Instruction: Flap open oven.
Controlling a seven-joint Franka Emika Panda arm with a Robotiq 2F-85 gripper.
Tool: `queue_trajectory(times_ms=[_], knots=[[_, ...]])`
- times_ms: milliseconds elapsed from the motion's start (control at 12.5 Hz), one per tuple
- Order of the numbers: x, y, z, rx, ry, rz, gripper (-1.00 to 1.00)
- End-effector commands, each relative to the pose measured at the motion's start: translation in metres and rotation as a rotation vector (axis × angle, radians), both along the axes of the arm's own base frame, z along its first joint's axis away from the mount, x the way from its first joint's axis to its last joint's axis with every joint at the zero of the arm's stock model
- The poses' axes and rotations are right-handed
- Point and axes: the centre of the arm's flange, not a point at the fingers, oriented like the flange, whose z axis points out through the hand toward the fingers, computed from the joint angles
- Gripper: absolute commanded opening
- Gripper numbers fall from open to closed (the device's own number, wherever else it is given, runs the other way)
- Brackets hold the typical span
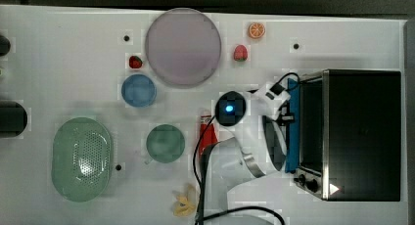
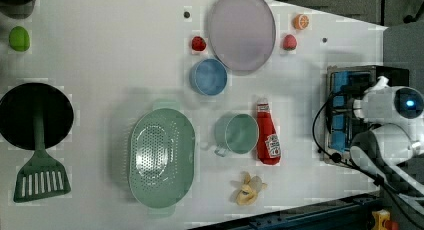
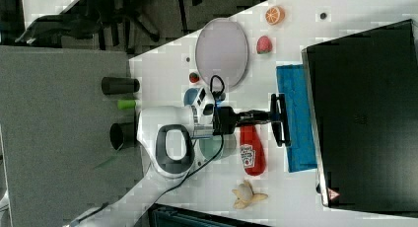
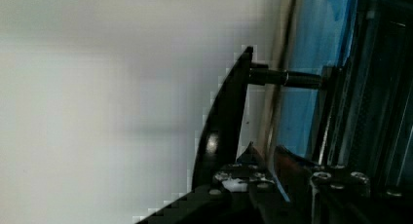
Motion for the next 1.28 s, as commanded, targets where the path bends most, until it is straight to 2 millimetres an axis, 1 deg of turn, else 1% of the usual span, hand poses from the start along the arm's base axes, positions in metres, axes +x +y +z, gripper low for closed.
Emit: queue_trajectory(times_ms=[80, 320, 480, 720, 960, 1040, 1120, 1200, 1280], knots=[[-0.011, 0.052, -0.046, -0.076, -0.040, -0.082, -0.65], [-0.016, 0.077, -0.073, -0.199, -0.070, -0.090, -0.65], [-0.016, 0.089, -0.090, -0.243, -0.084, -0.102, -0.65], [-0.013, 0.096, -0.116, -0.245, -0.057, -0.080, -0.65], [-0.011, 0.097, -0.127, -0.212, -0.063, -0.075, -0.65], [-0.010, 0.096, -0.125, -0.204, -0.071, -0.078, -0.65], [-0.004, 0.096, -0.117, -0.183, -0.098, -0.092, -0.65], [0.007, 0.097, -0.099, -0.137, -0.151, -0.130, -0.65], [0.018, 0.097, -0.073, -0.085, -0.210, -0.198, -0.65]])
